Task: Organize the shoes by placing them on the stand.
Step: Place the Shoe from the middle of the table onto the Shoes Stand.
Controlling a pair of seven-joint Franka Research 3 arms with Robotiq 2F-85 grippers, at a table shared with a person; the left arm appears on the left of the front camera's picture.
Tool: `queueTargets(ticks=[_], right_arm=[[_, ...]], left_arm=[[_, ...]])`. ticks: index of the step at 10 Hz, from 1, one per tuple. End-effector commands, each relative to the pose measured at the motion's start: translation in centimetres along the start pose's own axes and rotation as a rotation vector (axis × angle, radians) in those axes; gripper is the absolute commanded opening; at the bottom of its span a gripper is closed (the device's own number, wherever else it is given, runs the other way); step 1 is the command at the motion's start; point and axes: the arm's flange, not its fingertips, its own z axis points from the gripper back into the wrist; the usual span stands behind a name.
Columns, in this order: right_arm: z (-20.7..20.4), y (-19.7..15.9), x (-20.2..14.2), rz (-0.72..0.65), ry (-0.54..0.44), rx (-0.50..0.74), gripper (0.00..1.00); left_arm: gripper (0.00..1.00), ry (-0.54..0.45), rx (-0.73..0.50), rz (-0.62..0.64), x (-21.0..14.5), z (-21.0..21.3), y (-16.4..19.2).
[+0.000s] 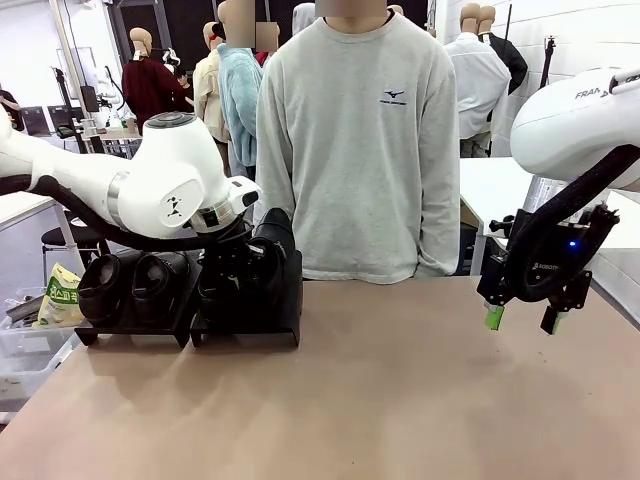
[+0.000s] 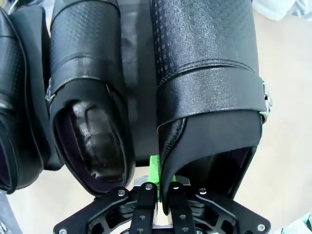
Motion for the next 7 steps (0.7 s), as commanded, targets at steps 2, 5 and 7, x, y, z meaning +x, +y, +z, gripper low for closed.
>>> queueTargets(ticks=[2,5,7], right_arm=[[-0.1,0.0,-0.1,-0.001,0.006,0.003,1.0],[-0.1,0.0,-0.1,-0.001,0.006,0.003,1.0],[-0.1,0.0,-0.1,-0.001,0.006,0.003,1.0]], left_arm=[[0.0,-0.027,0.04,0.02,1.5,-1.2,0.7],[0.0,-0.031,-0.008,0.057,1.5,-2.4,0.7],[0.0,-0.009,-0.026,0.085,1.0,-3.1,0.2]])
